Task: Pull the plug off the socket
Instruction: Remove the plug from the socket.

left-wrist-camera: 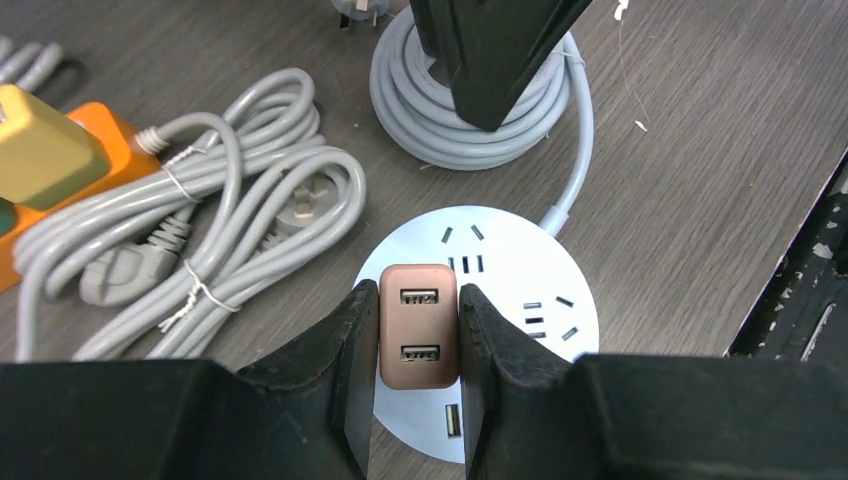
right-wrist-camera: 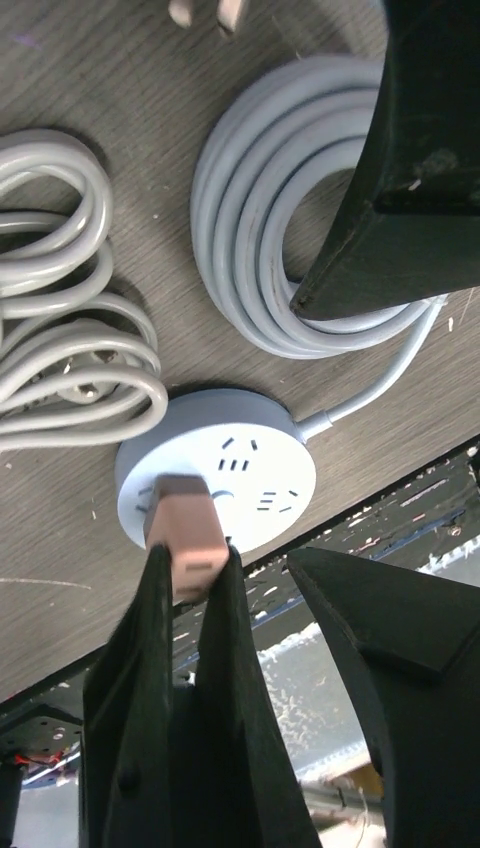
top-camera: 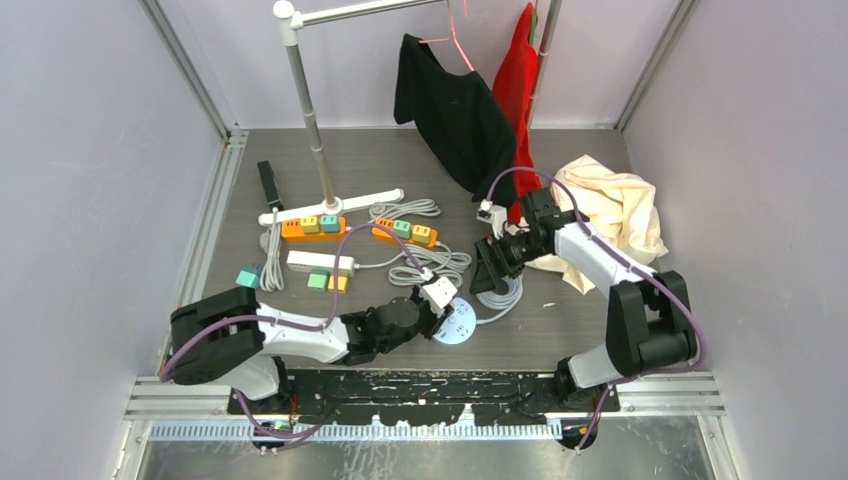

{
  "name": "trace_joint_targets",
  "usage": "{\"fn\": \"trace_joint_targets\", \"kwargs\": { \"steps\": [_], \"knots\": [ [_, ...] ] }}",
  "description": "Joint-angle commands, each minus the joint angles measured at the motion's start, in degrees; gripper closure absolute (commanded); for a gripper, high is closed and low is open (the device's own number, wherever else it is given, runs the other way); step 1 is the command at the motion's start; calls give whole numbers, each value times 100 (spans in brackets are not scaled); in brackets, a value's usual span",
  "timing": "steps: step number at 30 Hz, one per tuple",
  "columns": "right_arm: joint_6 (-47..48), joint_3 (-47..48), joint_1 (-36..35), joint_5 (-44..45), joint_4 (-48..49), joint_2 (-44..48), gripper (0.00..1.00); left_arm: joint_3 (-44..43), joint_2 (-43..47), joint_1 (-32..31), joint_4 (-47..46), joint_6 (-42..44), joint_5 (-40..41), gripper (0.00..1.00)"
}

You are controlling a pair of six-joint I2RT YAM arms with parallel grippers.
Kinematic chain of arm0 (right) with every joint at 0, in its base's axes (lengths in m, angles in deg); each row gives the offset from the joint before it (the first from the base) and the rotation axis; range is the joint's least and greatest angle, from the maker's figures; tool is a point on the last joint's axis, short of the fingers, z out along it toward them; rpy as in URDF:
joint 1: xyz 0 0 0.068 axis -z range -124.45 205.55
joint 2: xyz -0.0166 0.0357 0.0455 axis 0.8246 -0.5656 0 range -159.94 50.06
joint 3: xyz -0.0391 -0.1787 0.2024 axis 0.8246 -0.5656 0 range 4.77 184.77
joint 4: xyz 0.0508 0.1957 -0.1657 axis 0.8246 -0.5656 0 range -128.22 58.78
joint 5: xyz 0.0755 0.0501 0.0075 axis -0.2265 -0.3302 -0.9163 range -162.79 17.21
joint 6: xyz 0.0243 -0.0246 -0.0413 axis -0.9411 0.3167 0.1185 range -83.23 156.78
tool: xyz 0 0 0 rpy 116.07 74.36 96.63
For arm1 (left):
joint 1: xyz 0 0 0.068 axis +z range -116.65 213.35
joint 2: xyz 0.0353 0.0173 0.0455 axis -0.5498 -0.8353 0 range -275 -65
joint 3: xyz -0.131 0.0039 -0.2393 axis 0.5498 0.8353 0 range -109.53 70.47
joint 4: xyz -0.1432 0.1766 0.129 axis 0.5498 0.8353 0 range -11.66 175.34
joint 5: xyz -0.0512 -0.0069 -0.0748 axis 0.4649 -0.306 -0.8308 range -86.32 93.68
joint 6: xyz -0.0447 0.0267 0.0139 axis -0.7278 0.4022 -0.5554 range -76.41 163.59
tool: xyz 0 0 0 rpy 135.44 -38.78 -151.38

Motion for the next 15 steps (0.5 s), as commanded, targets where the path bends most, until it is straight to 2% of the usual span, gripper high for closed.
{"fn": "trace_joint_targets", "kwargs": {
  "steps": [1,3,6,9,11,15],
  "knots": [
    [503,114,-22,-238,-35,816,11,-215,-152,46,-209,-489,-456,93],
    [734,59,-26,-292,-51,1087,11,-221,-194,106,-200,-619,-562,82],
    [1456,-51,-33,-517,-198,1534,11,-320,-87,157,89,-882,-644,49],
    [3366,-165,-31,-932,-809,2016,3,-514,240,187,720,-1112,-941,28],
    [4828,-246,-38,-1179,-1468,2215,0,-603,526,187,1121,-1168,-1190,19],
    [6517,167,-35,-1645,-2439,1777,0,-433,1358,193,1521,-1214,-1290,17]
  ]
}}
